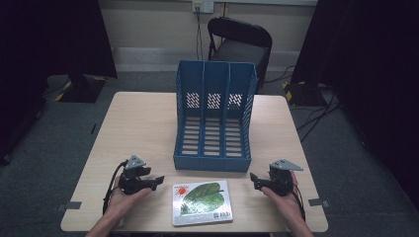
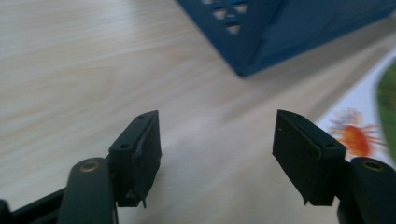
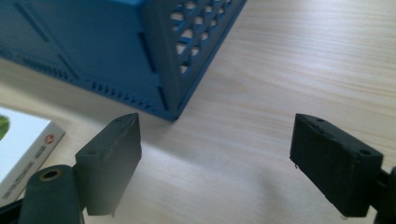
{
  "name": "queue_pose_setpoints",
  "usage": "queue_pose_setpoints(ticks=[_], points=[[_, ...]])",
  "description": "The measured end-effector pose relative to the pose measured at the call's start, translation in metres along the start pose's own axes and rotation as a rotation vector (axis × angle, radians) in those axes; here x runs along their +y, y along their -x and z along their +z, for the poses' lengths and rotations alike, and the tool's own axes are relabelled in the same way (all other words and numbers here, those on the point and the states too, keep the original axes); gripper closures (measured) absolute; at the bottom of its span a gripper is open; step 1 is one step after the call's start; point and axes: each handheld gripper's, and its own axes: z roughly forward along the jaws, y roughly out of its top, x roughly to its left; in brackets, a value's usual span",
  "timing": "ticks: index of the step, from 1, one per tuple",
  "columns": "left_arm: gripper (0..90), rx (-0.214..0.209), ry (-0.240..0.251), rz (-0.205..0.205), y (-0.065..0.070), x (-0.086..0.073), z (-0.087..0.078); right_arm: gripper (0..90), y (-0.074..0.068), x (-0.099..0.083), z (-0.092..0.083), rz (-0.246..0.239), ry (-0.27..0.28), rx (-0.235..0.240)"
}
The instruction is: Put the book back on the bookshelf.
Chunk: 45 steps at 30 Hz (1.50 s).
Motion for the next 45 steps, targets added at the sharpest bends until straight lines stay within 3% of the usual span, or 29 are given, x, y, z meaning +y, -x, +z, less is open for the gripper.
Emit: queue_pose_setpoints(ticks=[5, 7, 9, 13, 19, 22, 26, 29, 32, 35, 37, 41, 45], points=[[43.6, -0.048, -0.009, 0.017, 0.012, 0.001, 0.000, 15.9, -0.012, -0.001, -0.009, -0.029, 0.027, 0.023], [46.4, -0.067, -0.017, 0.027, 0.017, 0.001, 0.001, 15.9, -0.017, -0.004, -0.012, -0.022, 0.017, 0.062], [48.1, -0.116, -0.032, 0.011, 0.018, 0.000, 0.004, 15.9, -0.024, -0.006, -0.015, -0.053, 0.010, 0.078], [54.4, -0.146, -0.072, 0.032, 0.023, -0.002, 0.011, 15.9, -0.037, -0.006, -0.013, -0.079, -0.001, 0.115], [53.6, -0.153, -0.114, 0.068, 0.033, -0.003, 0.021, 15.9, -0.053, -0.006, -0.009, -0.146, 0.003, 0.194], [53.4, -0.160, -0.105, 0.064, 0.036, -0.003, 0.024, 15.9, -0.062, -0.008, -0.008, -0.181, -0.007, 0.238], [58.1, -0.146, -0.086, 0.108, 0.040, -0.001, 0.027, 15.8, -0.068, -0.009, -0.005, -0.198, -0.034, 0.278], [58.3, -0.139, -0.085, 0.139, 0.042, 0.001, 0.029, 15.6, -0.077, -0.013, -0.007, -0.222, -0.050, 0.335], [58.2, -0.149, -0.077, 0.120, 0.040, 0.003, 0.032, 15.4, -0.084, -0.017, -0.012, -0.239, -0.049, 0.356], [58.2, -0.142, -0.069, 0.139, 0.040, 0.004, 0.034, 15.3, -0.092, -0.021, -0.015, -0.260, -0.053, 0.378], [58.2, -0.142, -0.075, 0.123, 0.040, 0.005, 0.035, 15.3, -0.097, -0.024, -0.014, -0.298, -0.083, 0.398], [57.0, -0.136, -0.093, 0.110, 0.038, 0.006, 0.033, 15.3, -0.098, -0.025, -0.012, -0.296, -0.099, 0.417], [55.8, -0.124, -0.133, 0.061, 0.027, 0.000, 0.017, 15.3, -0.102, -0.029, -0.012, -0.324, -0.120, 0.439]])
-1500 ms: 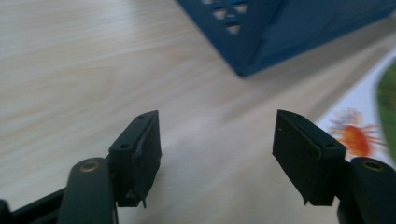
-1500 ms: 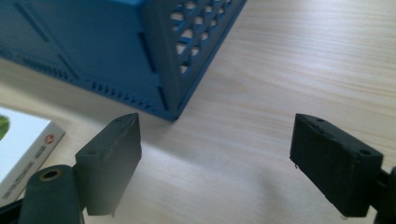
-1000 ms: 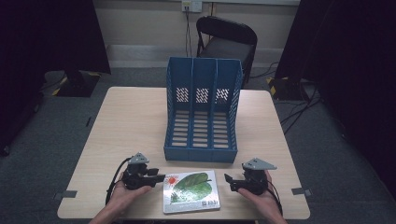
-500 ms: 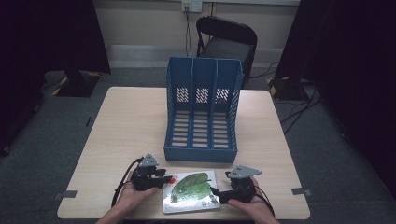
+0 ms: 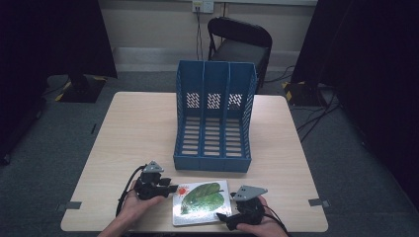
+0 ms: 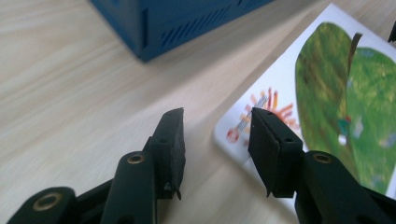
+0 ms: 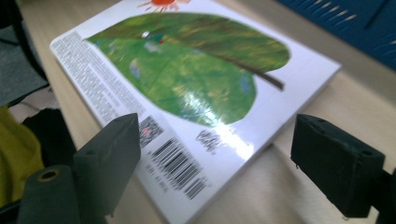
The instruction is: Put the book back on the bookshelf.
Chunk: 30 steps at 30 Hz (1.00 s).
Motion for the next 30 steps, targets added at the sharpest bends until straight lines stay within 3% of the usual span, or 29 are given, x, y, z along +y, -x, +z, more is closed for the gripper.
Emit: queue_pose_setpoints(ticks=[5, 9, 12, 15, 20, 22, 23, 24, 25, 26, 27, 28, 30], points=[[55.5, 0.007, -0.013, -0.008, -0.004, -0.005, -0.005, 14.4, -0.002, -0.002, 0.002, -0.005, -0.021, 0.027], [57.2, 0.057, -0.014, 0.063, 0.005, -0.004, 0.001, 11.5, -0.003, -0.003, 0.005, -0.013, -0.051, 0.023], [57.7, 0.068, -0.004, 0.065, 0.004, -0.003, 0.002, 9.7, -0.004, -0.004, 0.005, -0.012, -0.050, 0.019], [59.4, 0.113, 0.019, 0.081, 0.002, 0.001, 0.009, 8.1, -0.006, -0.003, 0.007, -0.018, -0.051, 0.007], [59.2, 0.130, 0.034, 0.075, -0.003, 0.007, 0.014, 8.1, -0.006, -0.003, 0.008, -0.012, -0.044, 0.001], [55.9, 0.115, 0.021, 0.052, -0.005, 0.010, 0.013, 8.1, -0.006, -0.003, 0.008, -0.013, -0.042, 0.000], [53.9, 0.088, 0.026, 0.008, -0.008, 0.010, 0.009, 8.2, -0.006, -0.003, 0.008, -0.013, -0.041, 0.001], [53.8, 0.088, 0.026, 0.008, -0.008, 0.010, 0.009, 8.2, -0.006, -0.003, 0.008, -0.013, -0.041, 0.001], [53.0, 0.046, 0.051, -0.033, -0.008, 0.009, 0.002, 8.2, -0.006, -0.003, 0.008, -0.009, -0.041, 0.002], [51.8, 0.046, 0.051, -0.033, -0.008, 0.009, 0.002, 8.2, -0.006, -0.003, 0.008, -0.009, -0.041, 0.002], [49.9, -0.024, 0.066, -0.057, -0.006, 0.008, -0.004, 8.2, -0.005, -0.003, 0.008, -0.006, -0.041, 0.001], [49.5, -0.047, 0.066, -0.055, -0.004, 0.006, -0.006, 8.2, -0.005, -0.003, 0.009, -0.002, -0.049, 0.005], [46.9, -0.061, 0.059, -0.046, 0.000, 0.004, -0.007, 8.2, -0.005, -0.003, 0.009, 0.000, -0.050, 0.007]])
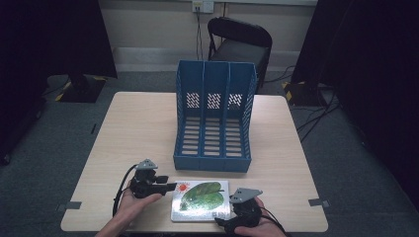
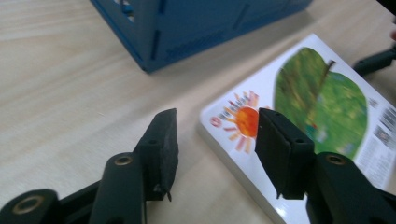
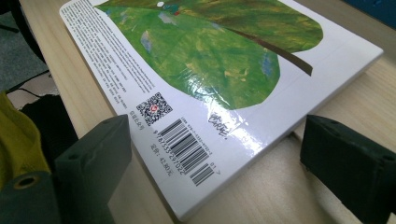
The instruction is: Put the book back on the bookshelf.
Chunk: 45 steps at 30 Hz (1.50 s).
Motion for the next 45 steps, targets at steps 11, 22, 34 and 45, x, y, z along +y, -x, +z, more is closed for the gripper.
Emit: queue_pose_setpoints(ticks=[11, 22, 34, 45], points=[[34.9, -0.023, -0.080, 0.018, 0.011, -0.003, 0.018, 8.2, 0.000, 0.000, 0.001, -0.002, 0.006, -0.001], [40.8, -0.064, -0.056, 0.005, 0.011, -0.001, 0.013, 8.1, -0.001, 0.001, 0.002, -0.001, 0.006, -0.004], [31.2, -0.044, -0.051, -0.026, 0.008, 0.000, 0.022, 8.1, -0.001, 0.001, 0.003, -0.006, 0.013, -0.004], [38.3, -0.108, 0.022, -0.110, 0.000, 0.002, 0.009, 7.8, -0.001, 0.001, 0.003, -0.001, 0.014, -0.003]])
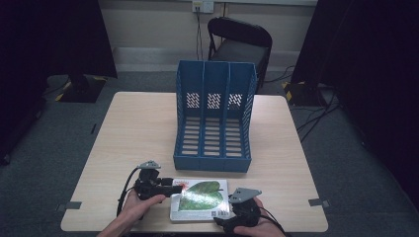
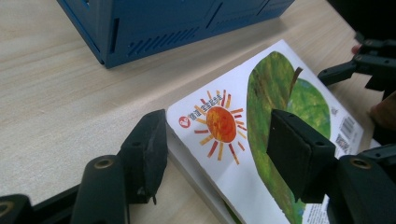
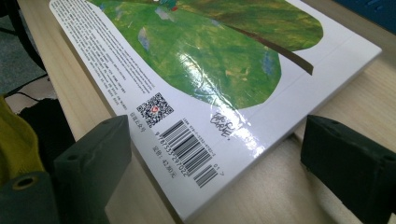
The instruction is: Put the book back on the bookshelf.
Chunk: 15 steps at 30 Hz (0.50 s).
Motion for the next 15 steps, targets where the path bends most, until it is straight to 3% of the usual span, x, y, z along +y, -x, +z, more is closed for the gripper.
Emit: queue_pose_setpoints(ticks=[1, 6, 11, 12, 15], points=[[38.4, 0.000, 0.000, 0.000, 0.0000, 0.0000, 0.0000, 7.8, 0.0000, 0.0000, 0.0000, 0.000, 0.000, 0.000], [39.5, -0.071, 0.060, -0.077, -0.0045, -0.0006, -0.0066, 7.1, -0.0001, -0.0007, 0.0001, 0.004, 0.008, 0.001], [39.0, -0.080, 0.053, -0.105, -0.0061, -0.0018, -0.0063, 6.8, -0.0006, -0.0006, 0.0005, -0.004, 0.007, -0.001], [39.1, -0.103, 0.061, -0.136, -0.0082, -0.0020, -0.0073, 6.7, -0.0007, -0.0006, 0.0006, -0.005, 0.007, -0.002], [39.8, -0.126, 0.076, -0.146, -0.0094, -0.0012, -0.0099, 6.6, -0.0002, -0.0006, 0.0004, 0.002, 0.009, 0.003]])
